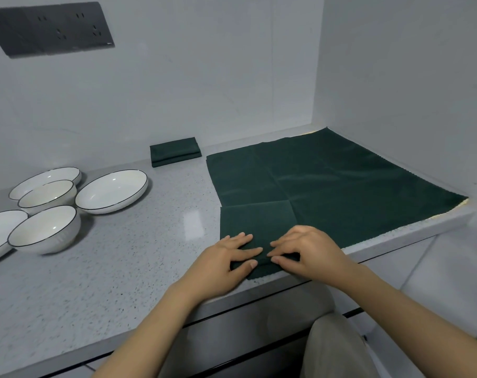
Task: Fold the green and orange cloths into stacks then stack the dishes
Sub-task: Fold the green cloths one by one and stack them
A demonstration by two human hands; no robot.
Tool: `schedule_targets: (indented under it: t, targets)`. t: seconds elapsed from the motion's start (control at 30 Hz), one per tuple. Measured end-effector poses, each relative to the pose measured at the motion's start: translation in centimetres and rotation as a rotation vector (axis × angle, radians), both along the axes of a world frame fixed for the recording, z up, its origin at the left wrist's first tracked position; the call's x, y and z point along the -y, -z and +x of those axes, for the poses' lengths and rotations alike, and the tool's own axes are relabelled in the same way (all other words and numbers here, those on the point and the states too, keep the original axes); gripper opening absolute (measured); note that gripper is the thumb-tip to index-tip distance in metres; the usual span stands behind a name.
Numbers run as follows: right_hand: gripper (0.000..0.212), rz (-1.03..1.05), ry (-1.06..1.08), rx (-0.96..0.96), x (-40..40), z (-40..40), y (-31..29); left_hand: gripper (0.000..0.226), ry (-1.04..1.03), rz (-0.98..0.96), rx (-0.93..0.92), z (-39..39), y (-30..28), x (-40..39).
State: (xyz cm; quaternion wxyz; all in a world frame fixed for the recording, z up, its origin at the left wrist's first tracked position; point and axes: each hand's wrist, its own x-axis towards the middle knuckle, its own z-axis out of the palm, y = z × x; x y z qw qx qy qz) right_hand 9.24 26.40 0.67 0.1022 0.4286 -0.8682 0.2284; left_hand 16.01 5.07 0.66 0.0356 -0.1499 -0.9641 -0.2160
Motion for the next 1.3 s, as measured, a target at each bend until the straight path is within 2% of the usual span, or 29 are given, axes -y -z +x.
schedule_targets:
  t: [0.07, 0.2, 0.3, 0.4, 0.5, 0.57, 0.67, 0.77, 0.87, 0.97, 1.07, 1.17, 1.3]
  targets:
    - [0.033, 0.009, 0.04, 0.046, 0.1, -0.3, 0.0, 0.039, 0.004, -0.006, 0.018, -0.2, -0.2, 0.1]
    - [0.02, 0.066, 0.077, 0.086, 0.2, -1.0, -0.2, 0.037, 0.004, 0.013, 0.041, -0.8, -0.9, 0.6]
    - [0.018, 0.079, 0.088, 0.142, 0.2, -1.4, -0.9, 0.03, -0.03, 0.063, 0.064, -1.2, -1.3, 1.0]
    - [0.02, 0.04, 0.072, 0.287, 0.1, -1.7, -1.5, 0.017, -0.075, 0.046, 0.068, -1.7, -1.9, 1.0]
    - [0.035, 0.14, 0.055, 0.366, -0.3, -2.4, -1.9, 0.032, -0.08, 0.011, 0.041, -2.2, -2.5, 1.0]
    - [0.029, 0.21, 0.072, 0.334, -0.5, -3.2, -2.2, 0.034, -0.085, 0.037, 0.058, -2.7, -2.9, 1.3]
    - [0.008, 0.103, 0.113, 0.448, -1.1, -4.3, -2.5, 0.019, -0.104, 0.134, 0.157, -3.2, -3.1, 2.1]
    - [0.02, 0.048, 0.197, 0.449, -1.0, -5.2, -2.6, 0.011, -0.19, 0.348, 0.178, -3.7, -2.6, 2.9]
    - [0.033, -0.031, 0.365, 0.429, 0.1, -5.8, -2.2, 0.015, -0.406, 0.523, 0.03, -4.9, -1.4, 3.4]
    - [0.048, -0.128, 0.542, 0.423, 1.7, -6.5, -1.6, 0.023, -0.525, 0.472, -0.097, -5.8, -0.8, 2.6]
    - [0.039, -0.102, 0.665, 0.346, 3.0, -6.4, -1.1, 0.023, -0.575, 0.288, -0.173, -6.8, -0.9, 1.4]
    - [0.031, -0.052, 0.742, 0.265, 3.7, -6.2, -0.4, 0.025, -0.646, 0.178, -0.165, -7.8, -0.3, 0.6]
    - [0.034, 0.044, 0.796, 0.193, 4.6, -6.9, 0.5, 0.026, -0.732, 0.126, -0.139, -8.9, 0.5, 0.4]
